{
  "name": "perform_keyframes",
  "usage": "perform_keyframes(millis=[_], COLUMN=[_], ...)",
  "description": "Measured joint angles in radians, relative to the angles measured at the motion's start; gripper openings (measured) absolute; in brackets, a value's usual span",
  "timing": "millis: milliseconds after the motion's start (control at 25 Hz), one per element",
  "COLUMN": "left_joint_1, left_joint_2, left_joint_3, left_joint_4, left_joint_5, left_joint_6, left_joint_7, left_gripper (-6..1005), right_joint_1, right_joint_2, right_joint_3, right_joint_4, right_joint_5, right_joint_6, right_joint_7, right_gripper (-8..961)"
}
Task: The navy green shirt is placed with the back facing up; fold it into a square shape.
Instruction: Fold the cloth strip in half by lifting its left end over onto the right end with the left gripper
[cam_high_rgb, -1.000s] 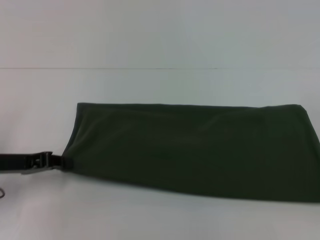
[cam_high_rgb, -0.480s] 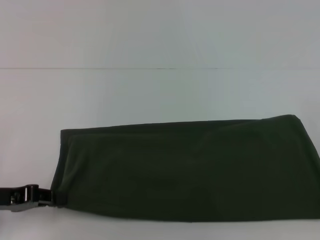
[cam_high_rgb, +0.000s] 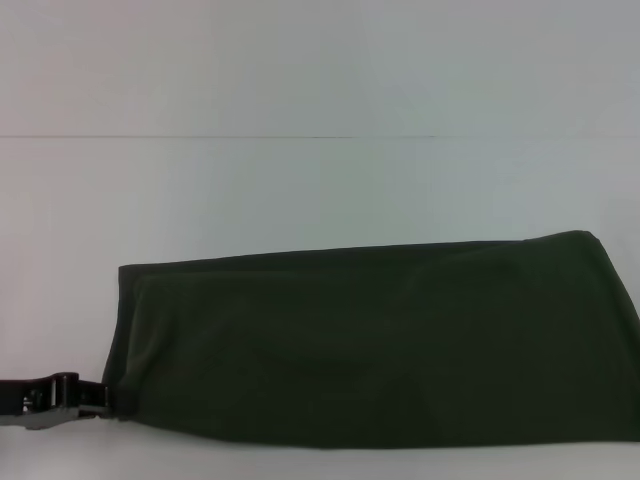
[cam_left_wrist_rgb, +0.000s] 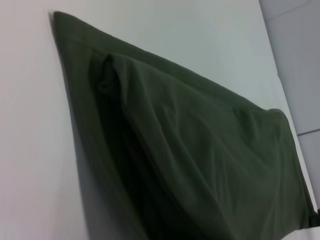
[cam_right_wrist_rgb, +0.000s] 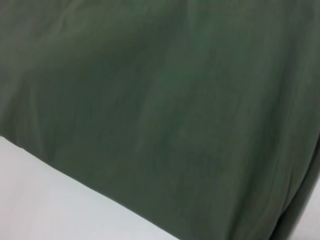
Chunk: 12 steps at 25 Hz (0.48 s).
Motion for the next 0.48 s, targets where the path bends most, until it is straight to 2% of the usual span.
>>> perform_keyframes(millis=[480], left_joint_1=[-0.008], left_joint_2=[0.001], left_joint_3=[-0.024], left_joint_4=[0.003], left_joint_5=[0.0], left_joint_6=[-0.004], left_joint_7=[-0.027], left_gripper=[122], right_joint_1=[0.023], right_joint_2=[0.007], right_joint_3=[-0.01], right_joint_4=[-0.027], right_joint_5=[-0.03], right_joint_6=[-0.055], right_joint_7=[0.03], right_gripper=[117])
